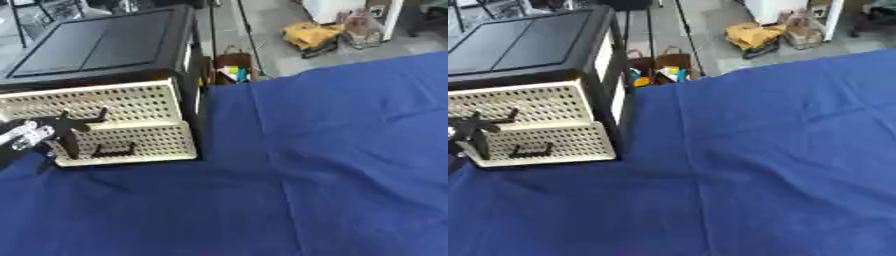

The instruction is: Pick up objects from table and place into drawer.

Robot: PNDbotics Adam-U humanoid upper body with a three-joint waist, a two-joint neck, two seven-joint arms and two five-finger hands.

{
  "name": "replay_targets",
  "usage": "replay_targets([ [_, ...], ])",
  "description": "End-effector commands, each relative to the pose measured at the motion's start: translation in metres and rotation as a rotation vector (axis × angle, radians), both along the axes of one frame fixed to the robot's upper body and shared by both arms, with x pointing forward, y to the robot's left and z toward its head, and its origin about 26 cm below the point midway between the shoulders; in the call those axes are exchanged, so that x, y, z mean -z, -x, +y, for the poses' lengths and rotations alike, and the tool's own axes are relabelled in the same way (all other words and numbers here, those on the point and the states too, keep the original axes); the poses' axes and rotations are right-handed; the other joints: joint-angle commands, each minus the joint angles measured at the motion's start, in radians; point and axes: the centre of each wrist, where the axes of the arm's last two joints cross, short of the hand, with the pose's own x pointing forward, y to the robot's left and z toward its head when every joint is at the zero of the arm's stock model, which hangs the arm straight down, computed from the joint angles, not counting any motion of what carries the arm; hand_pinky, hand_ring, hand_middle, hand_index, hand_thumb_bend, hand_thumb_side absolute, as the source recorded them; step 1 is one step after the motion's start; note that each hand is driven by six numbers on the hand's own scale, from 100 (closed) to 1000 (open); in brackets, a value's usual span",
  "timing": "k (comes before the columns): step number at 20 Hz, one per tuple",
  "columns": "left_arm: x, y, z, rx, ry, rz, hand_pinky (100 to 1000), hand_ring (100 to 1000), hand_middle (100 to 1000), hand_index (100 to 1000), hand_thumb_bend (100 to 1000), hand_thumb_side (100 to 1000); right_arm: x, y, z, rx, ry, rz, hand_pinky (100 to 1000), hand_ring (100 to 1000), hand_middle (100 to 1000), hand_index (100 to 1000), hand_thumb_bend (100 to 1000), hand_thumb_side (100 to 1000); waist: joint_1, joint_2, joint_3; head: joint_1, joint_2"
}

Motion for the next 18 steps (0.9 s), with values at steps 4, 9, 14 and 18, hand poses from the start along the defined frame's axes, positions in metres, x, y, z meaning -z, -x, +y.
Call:
replay_targets([
  [4,-0.016,-0.002,0.006,-0.001,-0.008,-0.026,214,585,678,860,100,1000,-0.009,0.006,0.000,0.008,0.014,-0.039,710,706,536,645,100,871,-0.003,-0.013,-0.004,0.007,-0.016],
  [9,-0.013,0.000,0.003,0.036,-0.018,0.002,209,569,649,861,100,1000,-0.008,0.005,-0.001,0.013,0.013,-0.035,709,705,535,645,100,871,-0.006,-0.015,0.001,0.004,-0.009],
  [14,-0.017,0.008,-0.010,0.108,-0.077,0.016,207,554,634,867,100,1000,-0.006,0.005,-0.002,0.017,0.010,-0.025,710,706,536,645,100,870,-0.009,-0.024,0.011,0.000,-0.002],
  [18,-0.017,0.015,-0.018,0.147,-0.124,0.043,212,559,644,873,100,1000,-0.005,0.005,-0.003,0.021,0.004,-0.021,710,707,537,646,100,871,-0.012,-0.032,0.015,-0.002,0.001],
])
